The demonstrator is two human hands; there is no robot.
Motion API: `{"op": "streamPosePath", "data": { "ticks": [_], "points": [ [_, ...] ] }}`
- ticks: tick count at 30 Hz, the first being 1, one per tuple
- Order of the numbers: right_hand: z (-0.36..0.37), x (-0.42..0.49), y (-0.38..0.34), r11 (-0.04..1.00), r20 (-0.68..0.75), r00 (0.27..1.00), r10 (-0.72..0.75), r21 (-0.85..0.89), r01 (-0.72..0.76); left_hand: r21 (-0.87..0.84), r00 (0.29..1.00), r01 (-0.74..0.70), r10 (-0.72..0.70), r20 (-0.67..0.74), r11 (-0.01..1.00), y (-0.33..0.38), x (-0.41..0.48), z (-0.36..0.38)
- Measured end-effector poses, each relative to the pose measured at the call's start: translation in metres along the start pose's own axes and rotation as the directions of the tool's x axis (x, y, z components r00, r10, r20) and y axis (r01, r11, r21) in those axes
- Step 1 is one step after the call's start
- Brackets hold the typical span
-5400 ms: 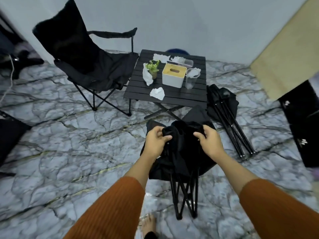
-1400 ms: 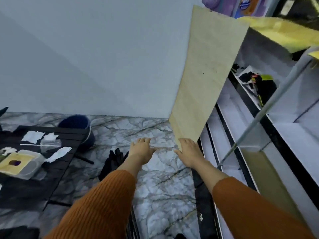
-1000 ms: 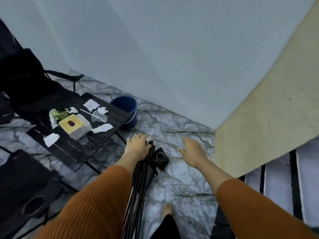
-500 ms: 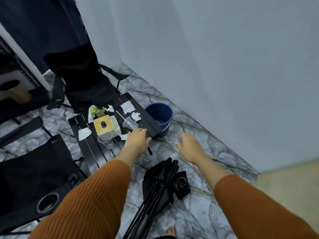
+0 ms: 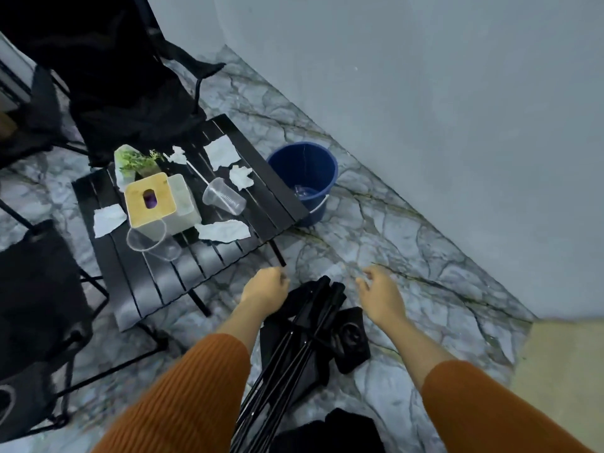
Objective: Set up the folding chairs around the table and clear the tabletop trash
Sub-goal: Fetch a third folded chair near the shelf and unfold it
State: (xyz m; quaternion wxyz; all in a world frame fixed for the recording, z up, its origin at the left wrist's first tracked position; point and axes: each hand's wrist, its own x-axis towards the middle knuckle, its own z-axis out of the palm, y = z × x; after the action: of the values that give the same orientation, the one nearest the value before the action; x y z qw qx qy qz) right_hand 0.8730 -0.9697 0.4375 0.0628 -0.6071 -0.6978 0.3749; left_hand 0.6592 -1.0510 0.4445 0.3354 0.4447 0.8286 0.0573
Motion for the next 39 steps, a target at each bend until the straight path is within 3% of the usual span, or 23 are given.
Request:
{"op": "streamPosePath", "data": {
  "ticks": [11, 17, 20, 23, 30, 39],
  "points": [
    [0.241, 0.162, 0.193, 0.876, 0.034, 0.932, 0.361, 0.329, -0.352, -0.277, 0.995, 0.093, -0.098, -0.003, 0.956, -0.089, 0.253, 0.264],
    [0.312, 0.213, 0.243, 0.759, 0.082, 0.896, 0.437, 0.5, -0.416, -0.323, 0.993, 0.118, -0.106, 0.056, 0.939, -0.109, 0.332, 0.344],
    [0.33, 0.231, 0.25, 0.713, 0.082, 0.892, 0.444, 0.571, -0.407, -0.362, 0.988, 0.129, -0.09, 0.123, 0.923, -0.115, 0.356, 0.361],
    [0.337, 0.242, 0.247, 0.651, 0.074, 0.878, 0.472, 0.643, -0.404, -0.437, 0.962, 0.23, -0.135, 0.237, 0.869, -0.122, 0.367, 0.367],
    [0.334, 0.251, 0.249, 0.515, 0.199, 0.835, 0.512, 0.708, -0.484, -0.571, 0.832, 0.455, -0.098, 0.546, 0.683, -0.126, 0.374, 0.358],
    [0.264, 0.192, 0.211, 0.486, 0.184, 0.868, 0.461, 0.766, -0.421, -0.644, 0.927, 0.349, -0.149, 0.345, 0.681, -0.084, 0.301, 0.298]
  ]
}}
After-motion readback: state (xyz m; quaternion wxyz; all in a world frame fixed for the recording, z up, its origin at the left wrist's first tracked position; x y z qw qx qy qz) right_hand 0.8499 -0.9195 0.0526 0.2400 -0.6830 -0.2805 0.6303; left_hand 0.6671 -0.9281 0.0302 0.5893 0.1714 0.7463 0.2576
